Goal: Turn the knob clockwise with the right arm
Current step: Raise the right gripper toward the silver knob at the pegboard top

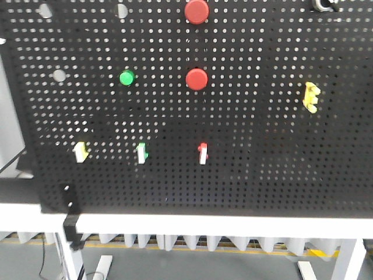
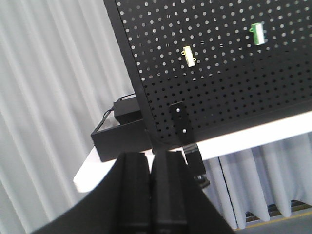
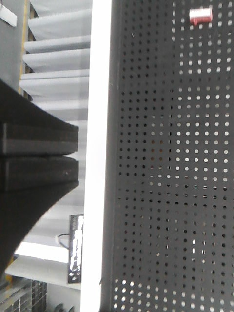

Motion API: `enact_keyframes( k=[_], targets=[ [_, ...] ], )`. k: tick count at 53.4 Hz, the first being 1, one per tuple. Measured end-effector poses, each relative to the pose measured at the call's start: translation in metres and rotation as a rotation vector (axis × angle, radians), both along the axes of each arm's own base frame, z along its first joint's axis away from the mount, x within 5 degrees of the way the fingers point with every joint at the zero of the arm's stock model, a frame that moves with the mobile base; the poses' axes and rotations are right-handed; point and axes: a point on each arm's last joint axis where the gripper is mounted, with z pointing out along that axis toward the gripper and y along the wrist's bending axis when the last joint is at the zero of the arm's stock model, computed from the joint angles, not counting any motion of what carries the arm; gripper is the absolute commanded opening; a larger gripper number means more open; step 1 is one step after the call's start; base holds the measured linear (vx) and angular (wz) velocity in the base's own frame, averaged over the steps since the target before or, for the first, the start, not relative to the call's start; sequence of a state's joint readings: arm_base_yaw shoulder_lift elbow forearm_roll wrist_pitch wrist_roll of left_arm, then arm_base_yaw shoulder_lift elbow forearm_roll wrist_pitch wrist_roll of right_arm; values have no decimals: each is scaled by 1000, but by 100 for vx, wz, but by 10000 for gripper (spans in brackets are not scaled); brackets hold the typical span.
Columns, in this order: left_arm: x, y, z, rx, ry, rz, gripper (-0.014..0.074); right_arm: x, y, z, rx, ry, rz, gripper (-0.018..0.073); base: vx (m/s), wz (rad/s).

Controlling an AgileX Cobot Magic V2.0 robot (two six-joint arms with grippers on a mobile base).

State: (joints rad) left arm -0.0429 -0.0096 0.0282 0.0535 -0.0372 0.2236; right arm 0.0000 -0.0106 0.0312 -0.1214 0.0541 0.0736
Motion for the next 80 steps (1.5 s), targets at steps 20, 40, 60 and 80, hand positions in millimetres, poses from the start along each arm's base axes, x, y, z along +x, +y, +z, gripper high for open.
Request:
enact_keyframes(
  k=[20,40,60,80],
  targets=[
    [0,0,0,0,0,0,-6,0,0,0,0,0,0,-8,17,-4],
    [0,0,0,0,0,0,-6,0,0,0,0,0,0,-8,5,-1],
    [0,0,0,0,0,0,-6,0,0,0,0,-1,0,-8,0,0],
    [0,0,0,0,0,0,-6,-2,2,19,-2,-207,25,-4,0,0]
  ],
)
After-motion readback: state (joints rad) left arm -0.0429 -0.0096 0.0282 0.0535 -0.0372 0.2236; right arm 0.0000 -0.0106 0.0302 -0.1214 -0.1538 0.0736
